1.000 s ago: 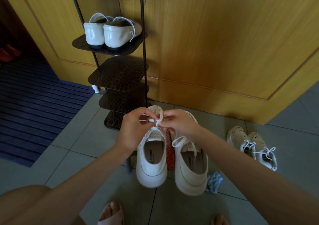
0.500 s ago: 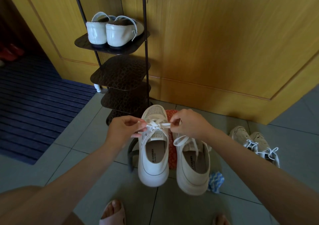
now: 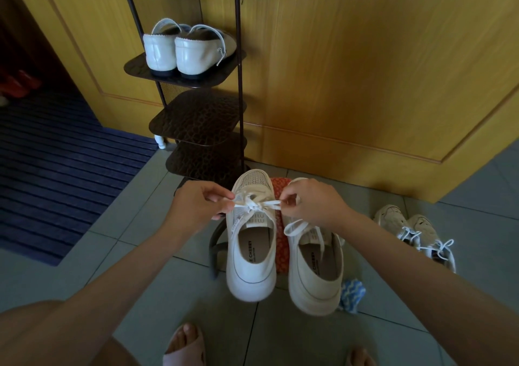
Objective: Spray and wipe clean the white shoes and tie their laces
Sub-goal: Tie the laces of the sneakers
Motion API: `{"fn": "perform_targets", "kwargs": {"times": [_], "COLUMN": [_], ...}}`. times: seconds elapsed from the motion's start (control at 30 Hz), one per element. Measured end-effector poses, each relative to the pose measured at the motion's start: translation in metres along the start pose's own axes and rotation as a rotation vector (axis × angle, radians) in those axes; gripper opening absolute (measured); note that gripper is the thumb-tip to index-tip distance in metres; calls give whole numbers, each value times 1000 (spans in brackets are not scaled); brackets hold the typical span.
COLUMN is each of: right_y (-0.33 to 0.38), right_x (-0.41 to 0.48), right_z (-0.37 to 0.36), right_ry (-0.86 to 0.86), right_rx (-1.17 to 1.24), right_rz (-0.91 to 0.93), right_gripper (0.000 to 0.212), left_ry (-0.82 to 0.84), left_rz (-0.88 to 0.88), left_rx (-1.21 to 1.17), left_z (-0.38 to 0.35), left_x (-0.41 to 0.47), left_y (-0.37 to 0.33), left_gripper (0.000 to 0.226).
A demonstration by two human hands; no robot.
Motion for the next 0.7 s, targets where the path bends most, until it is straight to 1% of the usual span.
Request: {"fn": "perform_targets", "kwargs": {"times": [0.1, 0.2, 0.27, 0.4, 0.5, 0.63, 0.67, 0.7], "right_y": [3, 3, 3, 2, 0, 3, 4, 4], "right_x": [0, 1, 2, 1, -1, -2, -2, -3], "right_z": [0, 0, 0, 0, 1, 1, 1, 1], "right_ry": [-4, -7, -6, -14, -28, -5, 1, 5], "right_rx": [-62, -91, -99, -88, -35, 149, 182, 189], "right_rz": [19, 29, 33, 31, -3, -16, -9, -8], "right_gripper": [13, 13, 13, 13, 13, 15, 16, 16], "left_ry": [-5, 65, 80, 89, 101, 73, 68, 60], "left_rz": [-12, 50, 76, 105, 227, 331, 333, 306], "left_rx": [110, 162, 199, 183, -60, -402, -431, -395], "left_z": [4, 6, 6, 6, 2, -1, -1, -1], "left_x": [0, 1, 1, 0, -3, -7, -7, -7], "left_y": [-3, -2, -3, -7, -10, -7, -7, -7], "left_gripper": [16, 13, 14, 17, 17, 20, 20, 21]}}
Point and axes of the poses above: each hand's wrist, its own x-axis towards the middle knuckle, its own z-axis out of the back of the hand, y = z × x, the point moved 4 cm from there along x, towards the middle knuckle, and after that the axes turned 3 degrees about -x, right-handed, at the moved point
